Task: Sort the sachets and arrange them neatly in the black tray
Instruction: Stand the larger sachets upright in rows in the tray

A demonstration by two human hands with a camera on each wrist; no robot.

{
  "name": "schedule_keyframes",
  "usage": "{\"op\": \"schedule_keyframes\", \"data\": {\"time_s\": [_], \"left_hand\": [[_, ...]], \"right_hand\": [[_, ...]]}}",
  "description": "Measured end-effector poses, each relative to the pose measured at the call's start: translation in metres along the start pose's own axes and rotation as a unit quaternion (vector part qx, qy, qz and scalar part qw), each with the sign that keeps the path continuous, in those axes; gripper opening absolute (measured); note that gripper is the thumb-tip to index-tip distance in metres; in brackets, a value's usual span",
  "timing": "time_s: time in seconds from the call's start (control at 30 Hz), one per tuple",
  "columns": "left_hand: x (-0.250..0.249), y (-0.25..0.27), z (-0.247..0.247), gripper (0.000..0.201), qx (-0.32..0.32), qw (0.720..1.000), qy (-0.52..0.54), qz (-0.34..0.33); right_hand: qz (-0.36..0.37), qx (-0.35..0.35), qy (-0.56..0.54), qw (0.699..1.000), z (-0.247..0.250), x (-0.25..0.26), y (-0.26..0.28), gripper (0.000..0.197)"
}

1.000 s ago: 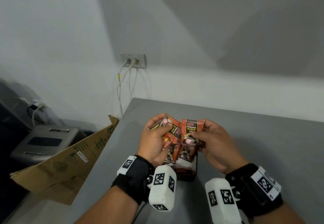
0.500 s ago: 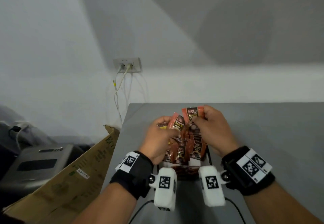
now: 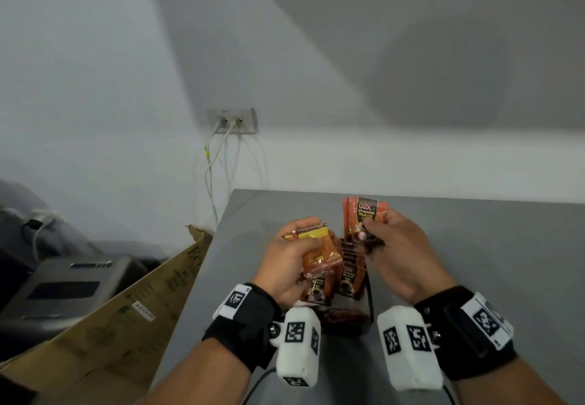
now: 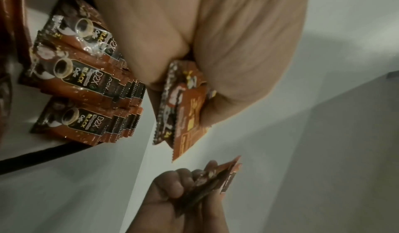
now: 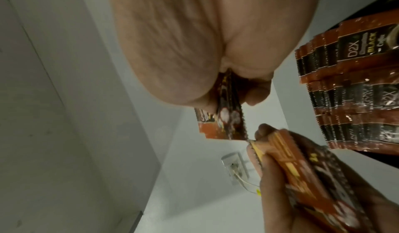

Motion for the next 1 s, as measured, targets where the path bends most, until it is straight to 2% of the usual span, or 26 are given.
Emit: {"op": "schedule_keyframes", "data": {"time_s": [0.1,0.23,0.3,0.37,0.43,0.5,0.53,0.57,0.63,0.7,0.77,0.83,1.0], "left_hand": [[0.0,-0.001,0.0,0.032,-0.022,0.998,-0.042,-0.03],[0.002,-0.001,-0.006,0.031,-0.014,0.997,-0.064,-0.042],[0.004,-0.003,-0.007,0.029,0.004,1.0,-0.026,-0.005],[0.012,-0.004,-0.005,0.044,0.022,0.996,0.016,0.086],[0.017,-0.007,0.0,0.045,0.035,0.988,0.051,0.139],[0.013,-0.012,0.004,0.025,0.023,0.99,0.063,0.122],[0.008,-0.015,0.008,0.027,0.0,0.995,0.046,0.09],[0.003,-0.017,0.013,0.034,-0.024,0.998,0.024,0.058],[-0.011,-0.018,0.021,0.039,-0.068,0.997,-0.038,-0.016],[-0.021,-0.018,0.022,0.043,-0.075,0.987,-0.123,-0.072],[-0.023,-0.016,0.015,0.046,-0.052,0.972,-0.202,-0.105],[-0.017,-0.014,0.006,0.044,-0.029,0.97,-0.217,-0.11],[-0.005,-0.011,0.002,0.041,0.008,0.994,-0.101,-0.034]], "right_hand": [[-0.049,0.047,0.08,0.994,-0.001,-0.014,0.003,0.02],[-0.078,0.071,0.096,0.99,-0.012,-0.023,0.002,0.021],[-0.053,0.057,0.09,0.993,-0.014,-0.015,0.0,0.021],[0.009,0.028,0.173,0.984,-0.009,-0.001,0.0,0.022],[0.085,0.041,0.334,0.938,-0.008,0.012,-0.001,0.024],[0.129,0.087,0.447,0.881,-0.014,0.011,0.002,0.027],[0.139,0.095,0.46,0.872,-0.012,0.009,0.003,0.029],[0.144,0.089,0.447,0.878,-0.008,0.006,0.004,0.03],[0.134,0.056,0.332,0.932,0.005,0.004,0.004,0.029],[0.084,0.032,0.198,0.976,0.014,-0.003,0.0,0.026],[0.045,0.028,0.159,0.986,0.011,-0.009,-0.004,0.023],[0.018,0.025,0.164,0.986,0.005,-0.011,-0.009,0.021],[-0.032,0.03,0.092,0.995,-0.001,-0.021,-0.013,0.02]]}}
Point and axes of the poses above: each hand's wrist, its own y-axis away from the middle knuckle, its own z-axis out of the back of the hand, x = y × z, the point moved 6 cm from there along -y, towards the middle knuckle, and after that the axes turned 7 degrees about x, right-handed, at the moved point
